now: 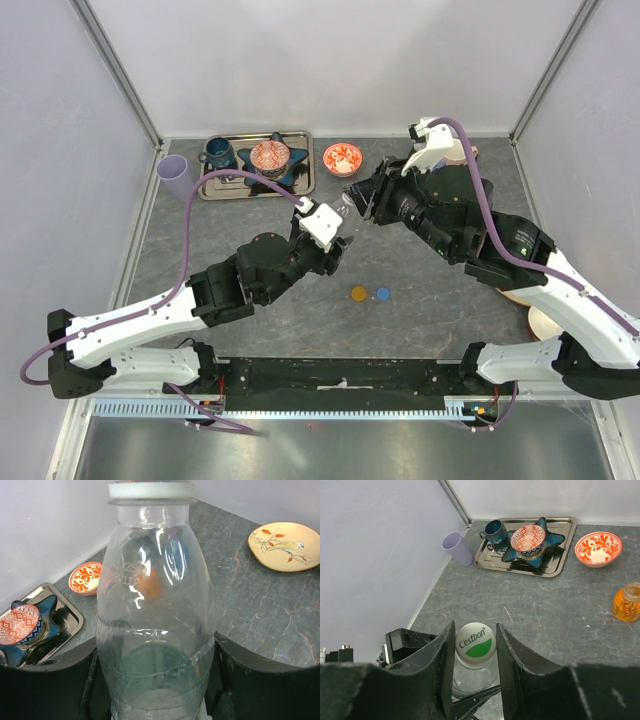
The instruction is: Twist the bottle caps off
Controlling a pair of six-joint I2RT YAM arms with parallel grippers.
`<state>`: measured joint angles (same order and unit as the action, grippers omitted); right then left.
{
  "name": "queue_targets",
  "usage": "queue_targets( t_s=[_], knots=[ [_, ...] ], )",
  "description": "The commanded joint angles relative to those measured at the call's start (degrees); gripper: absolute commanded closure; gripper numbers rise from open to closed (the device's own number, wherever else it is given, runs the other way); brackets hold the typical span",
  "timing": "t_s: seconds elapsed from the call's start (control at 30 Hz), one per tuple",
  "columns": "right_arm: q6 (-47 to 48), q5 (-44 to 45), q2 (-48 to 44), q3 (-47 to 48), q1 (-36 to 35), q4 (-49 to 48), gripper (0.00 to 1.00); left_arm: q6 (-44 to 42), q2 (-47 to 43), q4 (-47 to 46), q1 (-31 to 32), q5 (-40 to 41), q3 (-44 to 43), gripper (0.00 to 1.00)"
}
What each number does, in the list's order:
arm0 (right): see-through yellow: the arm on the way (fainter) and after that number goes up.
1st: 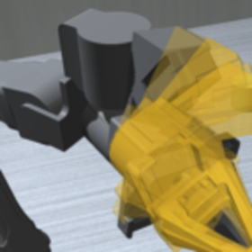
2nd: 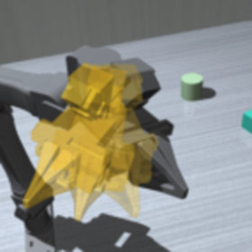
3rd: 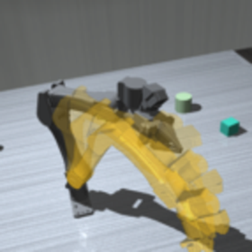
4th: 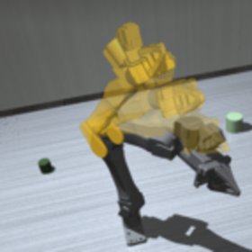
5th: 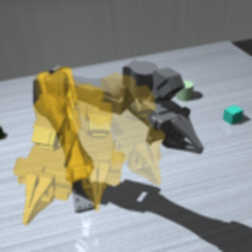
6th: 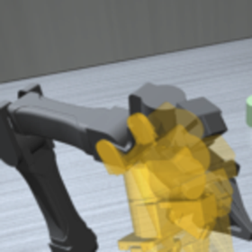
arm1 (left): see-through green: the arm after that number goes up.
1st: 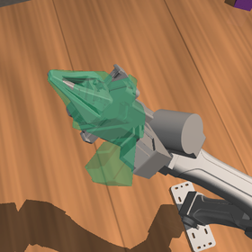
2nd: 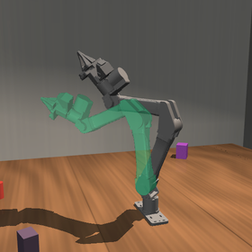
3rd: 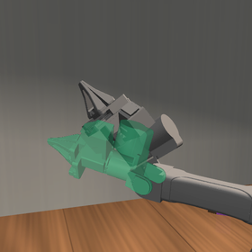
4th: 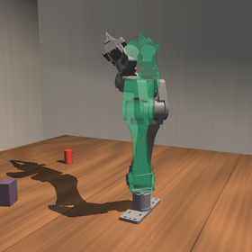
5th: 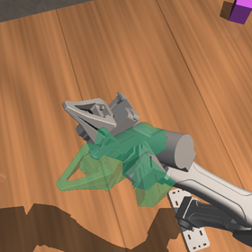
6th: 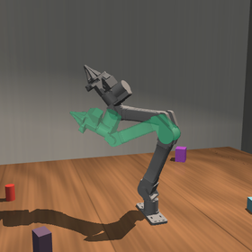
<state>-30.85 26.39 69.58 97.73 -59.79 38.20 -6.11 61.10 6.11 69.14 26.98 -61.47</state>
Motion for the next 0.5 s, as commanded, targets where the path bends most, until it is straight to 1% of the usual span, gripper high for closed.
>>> queue_targets(
  t_s=[0.0,0.07,0.1,0.17,0.23,0.33,0.43,0.47],
  knots=[
    [0.1,0.0,-1.1,-1.1,-0.1,0.4,0.56,-1.7,-2.0,-4.0,0.4,1.2,-0.5,0.66],
    [-0.2,0.1,-1.3,-1.3,-0.1,0.6,0.49,-1.6,-2.0,-4.0,0.4,1.2,-0.4,0.66],
    [-0.1,0.2,-1.3,-1.3,-0.1,0.6,0.48,-1.7,-2.0,-4.0,0.5,1.2,-0.5,0.66],
    [-0.2,0.6,-1.5,-1.2,-0.1,0.6,0.45,-1.7,-2.0,-4.0,0.4,1.2,-0.4,0.66],
    [-0.1,0.6,-1.5,-1.2,-0.1,0.6,0.45,-1.7,-2.0,-4.0,0.4,1.2,-0.4,0.66],
    [-0.1,0.6,-1.6,-1.2,-0.1,0.6,0.46,-1.6,-2.0,-4.0,0.4,1.1,-0.4,0.66],
    [0.0,0.0,-1.5,-1.4,-0.1,0.6,0.51,-1.5,-2.0,-4.0,0.4,1.2,-0.3,0.66],
    [0.0,-0.5,-1.4,-1.5,-0.2,0.5,0.55,-1.4,-2.0,-4.0,0.5,1.2,-0.4,0.66]
  ],
)
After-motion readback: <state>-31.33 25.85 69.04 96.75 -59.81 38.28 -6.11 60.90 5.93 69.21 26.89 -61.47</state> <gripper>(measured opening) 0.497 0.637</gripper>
